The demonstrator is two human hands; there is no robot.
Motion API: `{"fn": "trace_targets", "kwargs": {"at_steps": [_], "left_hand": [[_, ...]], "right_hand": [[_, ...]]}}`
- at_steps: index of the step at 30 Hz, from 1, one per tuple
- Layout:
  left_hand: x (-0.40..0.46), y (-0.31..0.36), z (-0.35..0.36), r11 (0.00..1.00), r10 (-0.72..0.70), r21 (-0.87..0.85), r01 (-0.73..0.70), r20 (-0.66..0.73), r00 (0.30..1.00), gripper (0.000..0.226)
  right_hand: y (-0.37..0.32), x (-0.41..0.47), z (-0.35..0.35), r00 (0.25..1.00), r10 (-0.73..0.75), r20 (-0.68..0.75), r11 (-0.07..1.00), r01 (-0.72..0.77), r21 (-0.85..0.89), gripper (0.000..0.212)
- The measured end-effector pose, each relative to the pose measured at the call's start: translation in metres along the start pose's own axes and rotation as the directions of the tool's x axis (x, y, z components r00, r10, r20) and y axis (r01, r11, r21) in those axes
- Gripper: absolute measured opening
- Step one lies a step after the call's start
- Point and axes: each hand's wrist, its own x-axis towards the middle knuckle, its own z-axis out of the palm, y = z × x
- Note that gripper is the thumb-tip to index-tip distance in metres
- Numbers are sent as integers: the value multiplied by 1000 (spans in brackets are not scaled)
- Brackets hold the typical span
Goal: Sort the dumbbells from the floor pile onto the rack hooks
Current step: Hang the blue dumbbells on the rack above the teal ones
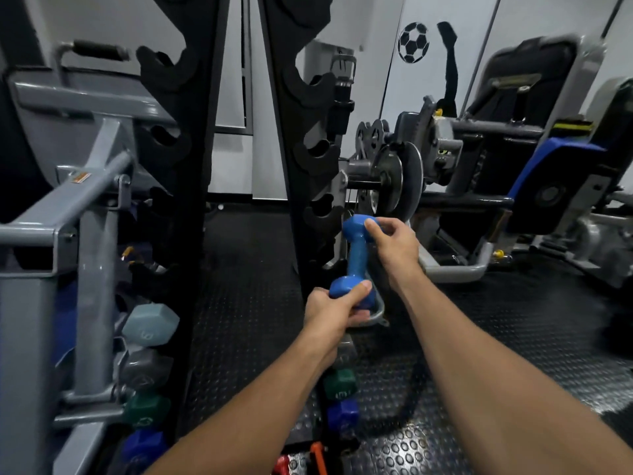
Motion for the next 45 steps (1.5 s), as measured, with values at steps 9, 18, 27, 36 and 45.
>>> {"fn": "trace_targets", "kwargs": {"at_steps": [9, 18, 27, 36, 45], "left_hand": [[39, 20, 17, 997, 22, -64, -34, -168, 985, 69], [40, 27, 17, 988, -34, -155, -1, -220, 975, 55], [28, 30, 7, 941, -91, -336, 43, -127, 988, 54], [27, 30, 1, 959, -106, -274, 74, -105, 989, 72], [34, 31, -10, 996, -94, -3, 94, -118, 989, 65]], "right_hand": [[5, 56, 40, 989, 18, 145, 997, -6, -83, 24], [2, 66, 60, 916, 198, 348, 971, -232, 58, 40], [10, 61, 56, 878, 187, 440, 969, -238, 62, 37], [3, 41, 60, 866, 178, 466, 968, -240, 75, 36], [-3, 38, 59, 870, 155, 469, 972, -219, 86, 35]]}}
